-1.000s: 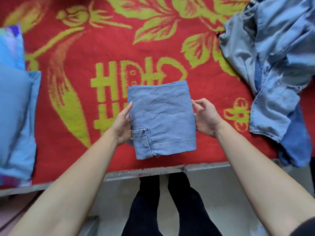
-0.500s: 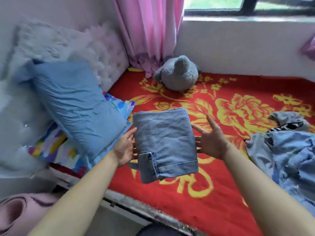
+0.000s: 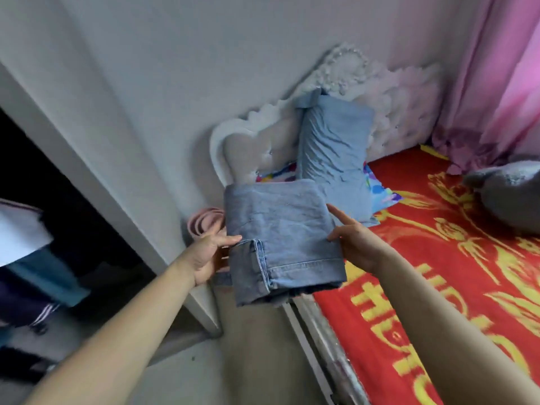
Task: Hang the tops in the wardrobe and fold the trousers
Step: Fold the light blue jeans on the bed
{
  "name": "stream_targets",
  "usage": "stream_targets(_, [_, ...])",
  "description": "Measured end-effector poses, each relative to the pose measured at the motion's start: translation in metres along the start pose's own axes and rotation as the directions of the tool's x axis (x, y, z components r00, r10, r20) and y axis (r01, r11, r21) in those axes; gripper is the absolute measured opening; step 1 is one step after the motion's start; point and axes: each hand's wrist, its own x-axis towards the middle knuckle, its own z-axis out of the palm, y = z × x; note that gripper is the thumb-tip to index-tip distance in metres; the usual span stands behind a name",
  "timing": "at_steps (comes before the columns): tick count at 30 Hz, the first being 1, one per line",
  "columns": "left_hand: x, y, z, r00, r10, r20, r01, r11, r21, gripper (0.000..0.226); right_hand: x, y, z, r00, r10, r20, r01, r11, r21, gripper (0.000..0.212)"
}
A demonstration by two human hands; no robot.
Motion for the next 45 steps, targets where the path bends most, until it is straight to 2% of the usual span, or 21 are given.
stream_targets(3, [-0.053, 0.017, -0.076, 0.988, 0.088, -0.127, -0.090, 0.996, -0.011, 0.067, 0.008, 0.000, 0.088, 0.991, 0.006, 0.137, 0.013, 0.991, -0.134, 0.087])
stream_targets(7, [-0.126, 0.032, -0.179, 0.952, 0.192, -0.238, -0.199, 0.980, -0.006, 0.071, 0.010, 0.010, 0.208, 0.953, -0.025, 0.302, 0.096, 0.970, -0.223, 0.091])
stream_targets(12, [-0.222, 0.054, -0.302, 0.890, 0.293, -0.350, -0.320, 0.947, -0.022, 0.080, 0.005, 0.031, 0.361, 0.900, -0.060, 0.433, 0.185, 0.949, -0.254, 0.096])
stream_targets(15, [-0.272, 0.074, -0.369, 0.822, 0.378, -0.426, -0.410, 0.912, 0.018, 0.080, 0.005, 0.033, 0.450, 0.858, -0.081, 0.508, 0.241, 0.935, -0.259, 0.095])
stream_targets(21, [-0.321, 0.142, -0.460, 0.716, 0.500, -0.487, -0.549, 0.834, 0.049, 0.075, 0.003, 0.009, 0.584, 0.768, -0.152, 0.622, 0.364, 0.903, -0.229, 0.099])
stream_targets(26, [-0.321, 0.227, -0.502, 0.612, 0.620, -0.491, -0.679, 0.730, 0.076, 0.073, 0.014, -0.053, 0.668, 0.726, -0.291, 0.623, 0.509, 0.837, -0.203, 0.099])
stream_targets(30, [-0.303, 0.322, -0.519, 0.516, 0.723, -0.460, -0.781, 0.617, 0.093, 0.066, 0.028, -0.125, 0.727, 0.673, -0.502, 0.543, 0.655, 0.746, -0.121, 0.089])
stream_targets(33, [-0.286, 0.394, -0.524, 0.415, 0.795, -0.443, -0.846, 0.516, 0.132, 0.057, 0.043, -0.180, 0.765, 0.607, -0.637, 0.475, 0.758, 0.644, -0.104, 0.083])
stream_targets(36, [-0.270, 0.458, -0.524, 0.356, 0.829, -0.431, -0.860, 0.471, 0.195, 0.047, 0.062, -0.232, 0.795, 0.551, -0.699, 0.456, 0.814, 0.571, -0.107, 0.077])
stream_targets(41, [-0.240, 0.534, -0.535, 0.325, 0.830, -0.452, -0.860, 0.459, 0.224, 0.029, 0.102, -0.291, 0.838, 0.454, -0.789, 0.414, 0.887, 0.443, -0.128, 0.074])
stream_targets(45, [-0.208, 0.571, -0.552, 0.351, 0.802, -0.483, -0.830, 0.506, 0.235, 0.032, 0.139, -0.316, 0.864, 0.418, -0.830, 0.369, 0.908, 0.395, -0.139, 0.066])
